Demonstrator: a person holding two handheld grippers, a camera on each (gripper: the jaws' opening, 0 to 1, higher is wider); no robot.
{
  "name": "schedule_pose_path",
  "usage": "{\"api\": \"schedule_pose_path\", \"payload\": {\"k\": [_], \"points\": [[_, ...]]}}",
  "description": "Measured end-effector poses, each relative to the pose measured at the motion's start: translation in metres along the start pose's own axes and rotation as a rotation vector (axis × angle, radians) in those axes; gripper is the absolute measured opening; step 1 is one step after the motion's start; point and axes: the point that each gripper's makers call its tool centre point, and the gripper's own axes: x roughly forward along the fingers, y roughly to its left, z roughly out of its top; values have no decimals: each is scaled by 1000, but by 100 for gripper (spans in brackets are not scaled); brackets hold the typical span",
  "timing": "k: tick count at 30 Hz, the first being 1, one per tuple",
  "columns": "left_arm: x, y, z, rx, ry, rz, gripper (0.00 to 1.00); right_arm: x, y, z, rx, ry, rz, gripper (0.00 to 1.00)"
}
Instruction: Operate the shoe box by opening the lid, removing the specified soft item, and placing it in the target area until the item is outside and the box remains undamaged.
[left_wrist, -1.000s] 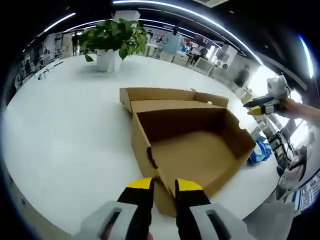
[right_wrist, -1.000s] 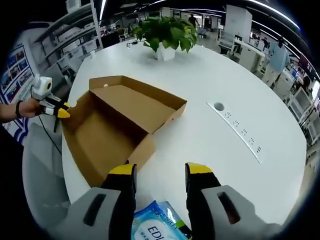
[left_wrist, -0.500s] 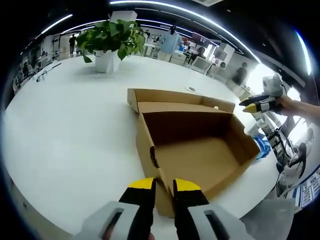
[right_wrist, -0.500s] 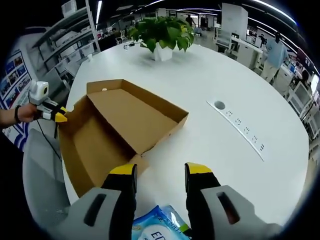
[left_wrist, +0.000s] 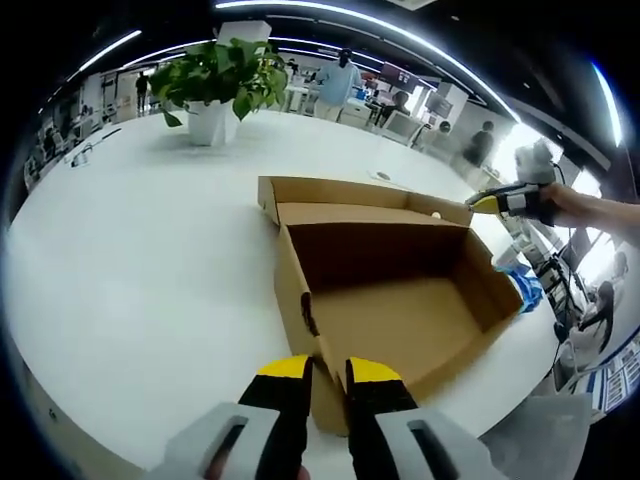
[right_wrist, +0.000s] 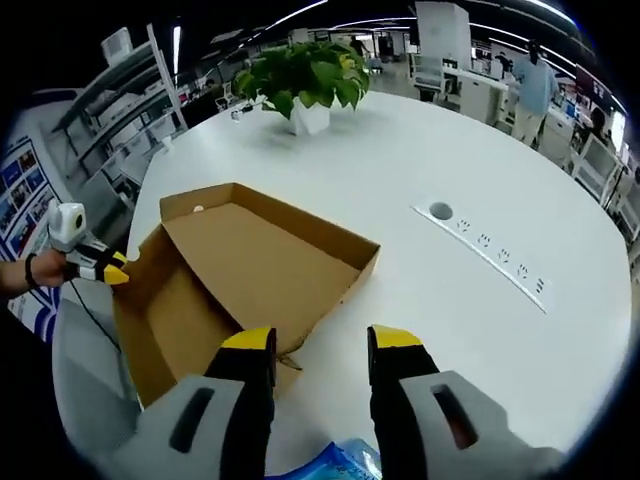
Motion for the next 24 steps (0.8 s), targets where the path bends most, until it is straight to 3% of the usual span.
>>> {"api": "schedule_pose_path", "payload": {"k": [13, 17, 24], "points": [[2, 0, 2, -8, 3, 9, 12, 30, -12, 4, 45, 9, -9, 32], [2, 1, 2, -13, 3, 12, 12, 48, -28, 6, 69, 6, -14, 32], [3, 1, 4, -6, 8, 18, 12, 64, -34, 9, 106, 10, -36, 28]]}}
